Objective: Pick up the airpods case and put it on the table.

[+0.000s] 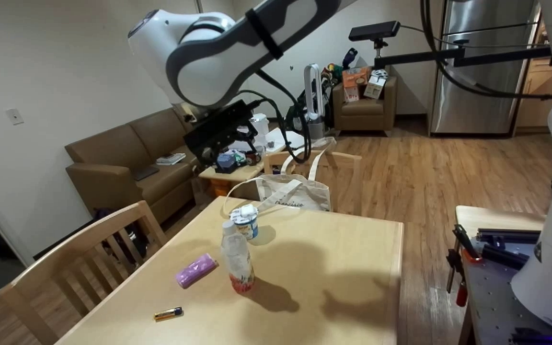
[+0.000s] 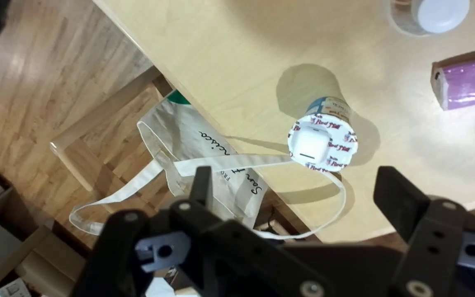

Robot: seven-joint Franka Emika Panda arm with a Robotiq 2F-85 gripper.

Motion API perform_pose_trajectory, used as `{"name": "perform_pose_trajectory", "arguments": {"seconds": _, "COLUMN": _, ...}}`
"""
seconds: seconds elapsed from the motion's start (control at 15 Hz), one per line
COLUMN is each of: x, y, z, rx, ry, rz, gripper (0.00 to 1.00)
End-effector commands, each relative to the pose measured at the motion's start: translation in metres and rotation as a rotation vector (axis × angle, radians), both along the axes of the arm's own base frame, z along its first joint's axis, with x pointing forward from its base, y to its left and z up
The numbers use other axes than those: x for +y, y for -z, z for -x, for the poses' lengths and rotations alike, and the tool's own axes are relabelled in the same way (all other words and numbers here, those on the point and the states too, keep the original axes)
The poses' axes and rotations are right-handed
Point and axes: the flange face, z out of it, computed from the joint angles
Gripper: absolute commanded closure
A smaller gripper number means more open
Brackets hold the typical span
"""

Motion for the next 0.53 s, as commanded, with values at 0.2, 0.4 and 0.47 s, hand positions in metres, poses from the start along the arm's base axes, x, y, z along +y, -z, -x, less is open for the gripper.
{"name": "perform_pose_trajectory", "arguments": {"seconds": 0.2, "x": -0.042, "y": 0.055, "z": -0.066, "rx": 0.196, "ry": -0.1, "rz": -0.149, "gripper": 0.0}}
{"name": "perform_pose_trajectory", "arguments": {"seconds": 0.4, "x": -0.07, "y": 0.086, "z": -0.086, "rx": 0.238, "ry": -0.114, "rz": -0.246, "gripper": 0.0}}
{"name": "perform_pose_trajectory", "arguments": {"seconds": 0.47, "x": -0.077, "y": 0.096, "z": -0.088, "rx": 0.258, "ry": -0.106, "rz": -0.282, "gripper": 0.0}}
